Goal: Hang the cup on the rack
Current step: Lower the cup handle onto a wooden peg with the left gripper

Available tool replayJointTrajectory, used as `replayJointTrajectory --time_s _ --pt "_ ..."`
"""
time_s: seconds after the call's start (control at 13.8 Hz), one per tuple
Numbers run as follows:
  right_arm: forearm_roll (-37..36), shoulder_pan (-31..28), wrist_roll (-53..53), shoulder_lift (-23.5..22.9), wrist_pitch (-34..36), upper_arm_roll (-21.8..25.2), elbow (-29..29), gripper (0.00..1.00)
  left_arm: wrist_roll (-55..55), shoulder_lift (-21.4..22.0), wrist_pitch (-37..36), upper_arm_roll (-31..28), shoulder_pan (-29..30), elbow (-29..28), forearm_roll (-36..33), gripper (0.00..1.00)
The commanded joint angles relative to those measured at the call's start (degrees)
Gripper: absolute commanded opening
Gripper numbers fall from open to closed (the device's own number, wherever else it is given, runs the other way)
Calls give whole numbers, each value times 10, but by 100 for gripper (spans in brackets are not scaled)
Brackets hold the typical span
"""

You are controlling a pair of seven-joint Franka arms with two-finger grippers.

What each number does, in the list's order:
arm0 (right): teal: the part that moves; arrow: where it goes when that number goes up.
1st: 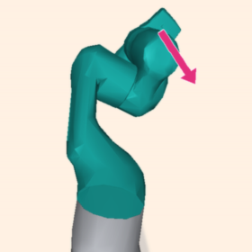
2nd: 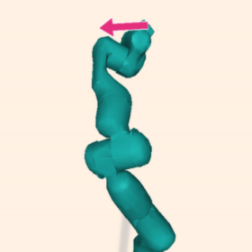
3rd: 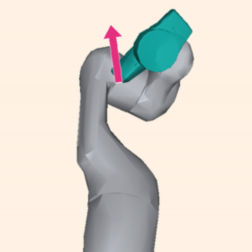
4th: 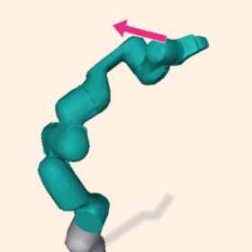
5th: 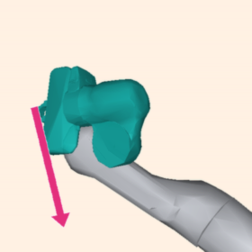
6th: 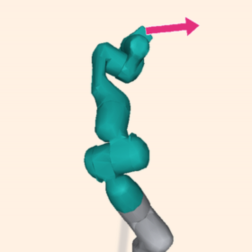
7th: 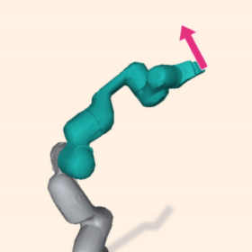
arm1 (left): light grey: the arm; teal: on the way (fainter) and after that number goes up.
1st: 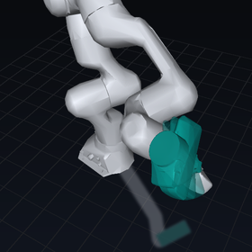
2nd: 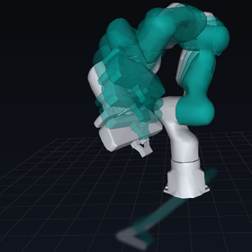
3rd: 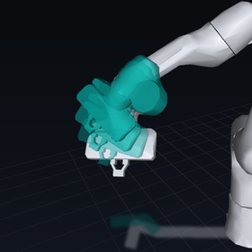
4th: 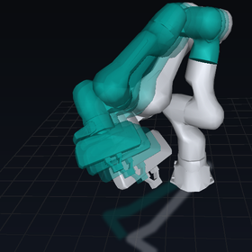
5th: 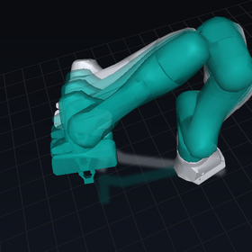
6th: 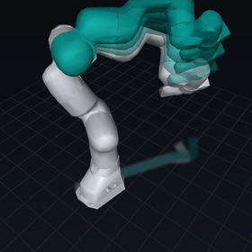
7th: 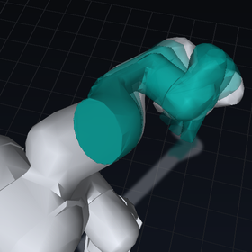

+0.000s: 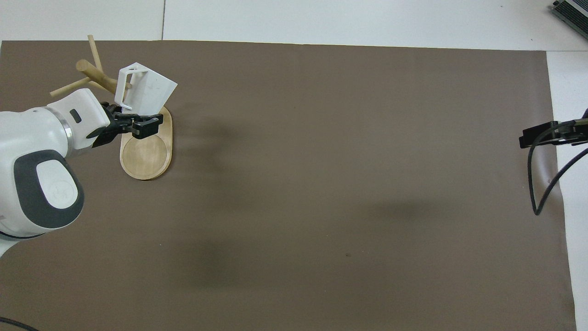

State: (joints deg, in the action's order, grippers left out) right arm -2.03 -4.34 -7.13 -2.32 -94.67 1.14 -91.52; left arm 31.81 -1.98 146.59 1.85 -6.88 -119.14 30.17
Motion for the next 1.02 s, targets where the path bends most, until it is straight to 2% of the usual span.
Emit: replayJointTrajectory --time_s 0.0,0.29,0.65,0.73,0.87,0.94 --pt "-5 -1 23 7 18 -3 1 100 -46 -6 12 4 12 -5 -14 0" --pt "-4 -1 48 8 19 -3 -1 100 -133 -8 8 4 16 -5 -14 0" --pt "-3 -1 44 20 19 -3 -20 100 -179 -7 -2 5 15 -5 -14 0" --pt "-3 -1 43 20 19 -3 -21 100 -181 -7 -9 4 15 -5 -14 12" --pt "-3 -1 42 20 19 -3 -21 100 -191 -7 -19 4 16 -3 -14 54" --pt "-3 -1 42 20 18 -3 -21 100 -192 -6 -21 4 16 -3 -14 100"
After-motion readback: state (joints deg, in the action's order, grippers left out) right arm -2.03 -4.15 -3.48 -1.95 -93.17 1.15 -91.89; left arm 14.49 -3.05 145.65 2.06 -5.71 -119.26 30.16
